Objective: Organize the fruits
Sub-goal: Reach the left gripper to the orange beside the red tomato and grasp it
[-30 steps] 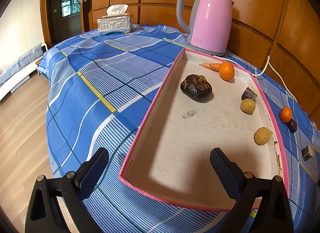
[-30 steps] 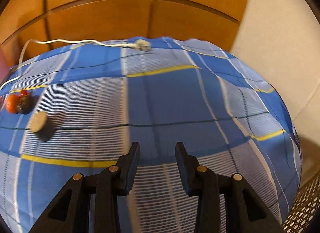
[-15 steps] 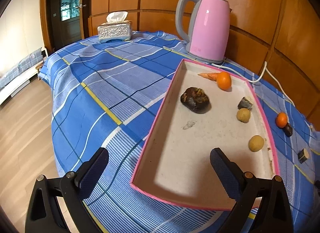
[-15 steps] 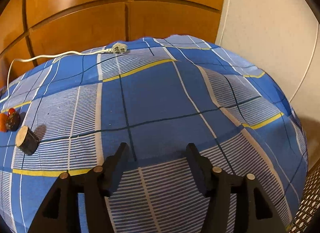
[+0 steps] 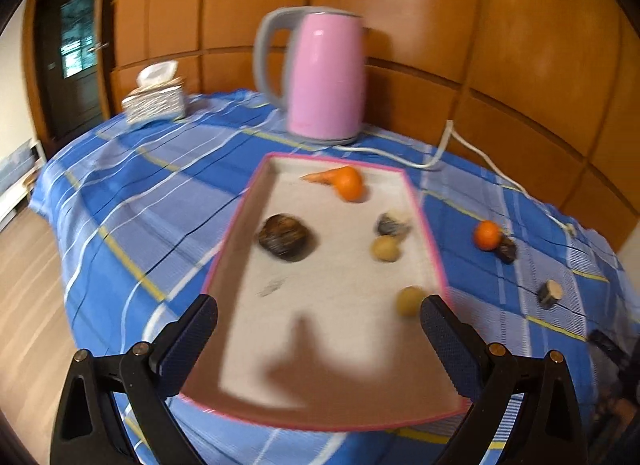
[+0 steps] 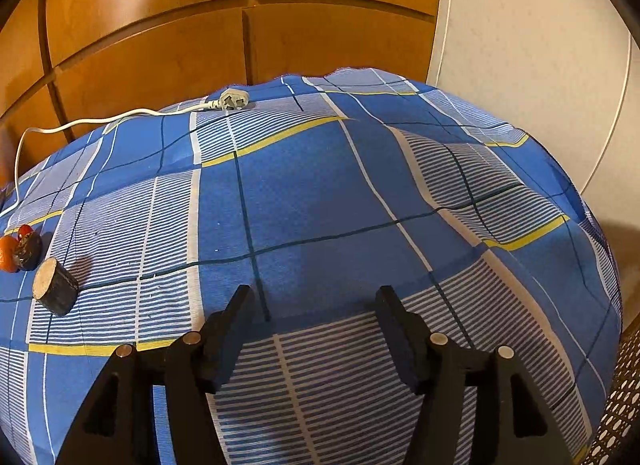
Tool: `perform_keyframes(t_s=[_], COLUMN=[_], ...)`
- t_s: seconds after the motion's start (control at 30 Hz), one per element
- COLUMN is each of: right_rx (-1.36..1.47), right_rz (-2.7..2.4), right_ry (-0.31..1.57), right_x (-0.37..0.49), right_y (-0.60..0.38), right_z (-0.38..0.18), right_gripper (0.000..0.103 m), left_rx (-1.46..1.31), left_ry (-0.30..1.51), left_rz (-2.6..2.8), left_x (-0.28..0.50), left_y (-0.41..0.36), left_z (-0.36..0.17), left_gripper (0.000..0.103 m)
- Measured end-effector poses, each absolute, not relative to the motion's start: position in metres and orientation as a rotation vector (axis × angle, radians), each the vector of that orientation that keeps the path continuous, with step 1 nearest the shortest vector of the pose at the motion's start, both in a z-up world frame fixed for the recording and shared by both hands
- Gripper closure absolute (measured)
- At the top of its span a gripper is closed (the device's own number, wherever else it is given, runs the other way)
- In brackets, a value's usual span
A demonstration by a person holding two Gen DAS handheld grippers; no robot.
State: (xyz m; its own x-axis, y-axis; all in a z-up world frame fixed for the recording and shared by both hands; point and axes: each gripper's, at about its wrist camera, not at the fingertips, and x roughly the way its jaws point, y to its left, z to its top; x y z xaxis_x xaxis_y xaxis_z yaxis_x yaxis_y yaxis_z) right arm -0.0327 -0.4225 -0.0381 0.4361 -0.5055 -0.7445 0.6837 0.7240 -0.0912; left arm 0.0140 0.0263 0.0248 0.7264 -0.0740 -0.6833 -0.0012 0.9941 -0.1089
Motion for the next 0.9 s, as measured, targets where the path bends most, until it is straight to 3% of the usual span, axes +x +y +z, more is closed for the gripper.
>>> perform_keyframes(t_s=[0.4, 0.7, 0.9], right_rx=[0.244, 0.242, 0.237], right_rz=[-0.749, -0.752, -0.753], right_ry=[0.828, 0.827, 0.829], right_x=[-0.033, -0.033, -0.032], right_y=[-0.423, -0.422, -0.422], right_z=[-0.039, -0.039, -0.04], right_gripper=[0.039, 0.038, 0.037], left_rx=[-0.04, -0.016, 0.039], left_ry=[0.84, 0.939, 0.971], left_rz=[-0.268, -0.433, -0.468], left_x=[0.067, 0.118, 0.15], left_y=[-0.046, -0.112, -0.148], left_z=[0.041, 0.03, 0.019], left_gripper=[0.003, 0.039, 0.044])
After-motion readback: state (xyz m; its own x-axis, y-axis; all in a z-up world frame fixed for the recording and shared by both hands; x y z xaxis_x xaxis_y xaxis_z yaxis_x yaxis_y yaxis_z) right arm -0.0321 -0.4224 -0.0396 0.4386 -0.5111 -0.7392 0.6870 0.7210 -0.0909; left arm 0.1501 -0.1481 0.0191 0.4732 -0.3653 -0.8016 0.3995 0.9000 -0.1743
